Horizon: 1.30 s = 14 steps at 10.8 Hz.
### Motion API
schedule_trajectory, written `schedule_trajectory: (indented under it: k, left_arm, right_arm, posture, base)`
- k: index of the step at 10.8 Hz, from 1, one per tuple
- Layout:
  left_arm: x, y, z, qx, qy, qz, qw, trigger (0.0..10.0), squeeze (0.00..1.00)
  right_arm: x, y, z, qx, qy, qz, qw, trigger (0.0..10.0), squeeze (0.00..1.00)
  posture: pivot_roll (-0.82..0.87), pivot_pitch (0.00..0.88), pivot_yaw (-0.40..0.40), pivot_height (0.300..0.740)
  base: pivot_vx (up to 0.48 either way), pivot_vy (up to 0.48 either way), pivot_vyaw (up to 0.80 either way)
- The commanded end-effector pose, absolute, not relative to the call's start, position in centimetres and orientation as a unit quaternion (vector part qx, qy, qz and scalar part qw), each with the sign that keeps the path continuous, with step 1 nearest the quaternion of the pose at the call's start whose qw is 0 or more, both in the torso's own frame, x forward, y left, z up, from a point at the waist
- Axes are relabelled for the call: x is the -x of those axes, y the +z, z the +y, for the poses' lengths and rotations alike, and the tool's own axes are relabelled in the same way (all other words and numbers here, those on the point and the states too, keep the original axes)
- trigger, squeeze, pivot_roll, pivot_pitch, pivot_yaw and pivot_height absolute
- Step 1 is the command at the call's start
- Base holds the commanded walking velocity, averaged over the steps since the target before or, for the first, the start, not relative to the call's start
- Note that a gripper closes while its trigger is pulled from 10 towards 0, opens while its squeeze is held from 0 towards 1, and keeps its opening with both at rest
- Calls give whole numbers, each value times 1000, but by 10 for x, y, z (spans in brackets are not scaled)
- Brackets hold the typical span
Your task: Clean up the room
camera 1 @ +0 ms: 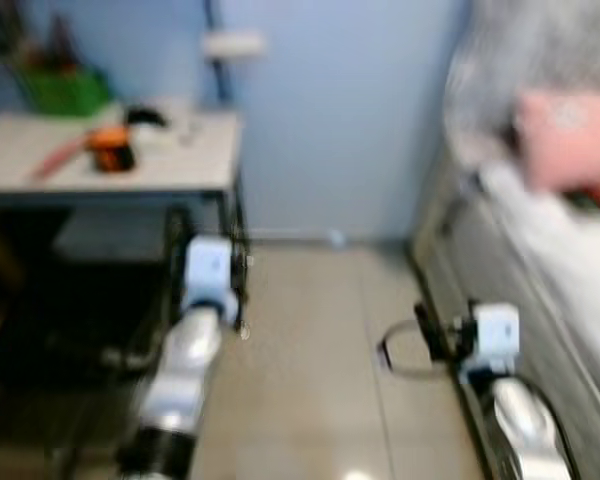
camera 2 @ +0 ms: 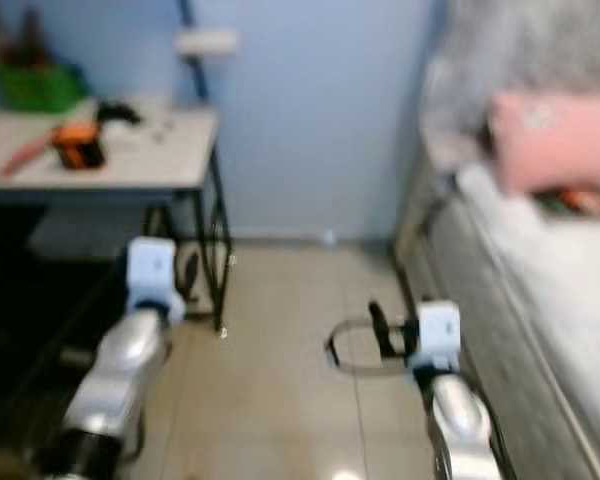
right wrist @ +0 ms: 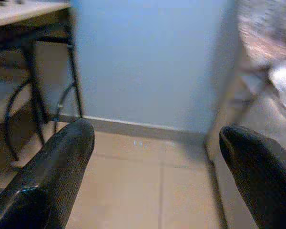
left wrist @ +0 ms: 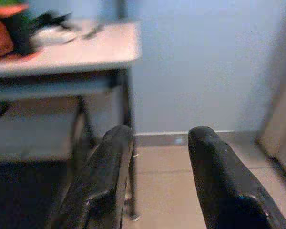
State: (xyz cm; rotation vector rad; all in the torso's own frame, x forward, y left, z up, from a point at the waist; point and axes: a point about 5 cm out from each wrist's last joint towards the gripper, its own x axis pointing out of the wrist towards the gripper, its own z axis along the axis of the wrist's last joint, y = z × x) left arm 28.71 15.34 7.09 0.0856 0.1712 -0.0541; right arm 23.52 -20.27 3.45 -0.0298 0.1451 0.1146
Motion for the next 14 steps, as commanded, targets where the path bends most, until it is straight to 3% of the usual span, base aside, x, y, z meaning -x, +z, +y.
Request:
schedule_trajectory:
  k: [1,2,4,7,8,11,14]
  left_arm:
    - [-264,59,155,-50,-89,102,990,10000,0]
    - [-247,57,152,-50,-122,90,987,10000,0]
    - [-248,70,153,-7,-61,52,997,10000,0]
    - [-254,72,149,-5,-68,53,996,10000,0]
    - [-258,71,153,0,-55,60,997,10000,0]
    - [-245,62,160,-3,-59,87,994,10000,0]
    - [-250,67,160,-4,-53,75,996,10000,0]
  right_arm:
    - [-221,34,-201,37,79,72,994,10000,86]
    - [-206,31,-207,42,84,83,992,10000,75]
    - [-190,25,-214,48,85,102,990,10000,67]
    - [-208,29,-206,35,85,92,991,10000,137]
    - [-211,26,-203,41,80,101,991,10000,78]
    - [-210,31,-194,29,94,82,992,10000,71]
    - [-215,30,-190,34,100,85,991,10000,63]
  posture:
    - [37,0,-11,740]
    - [39,0,-13,740]
    - [43,0,-26,740]
    - [44,0,-29,740]
    - [48,0,-30,740]
    - [45,0,-22,740]
    - [51,0,-20,740]
  base:
    - [0,0,631]
    - [0,0,0]
    - [0,0,0]
    - [0,0,656]
    - [0,0,0]
    - [0,0,0]
    - [0,0,0]
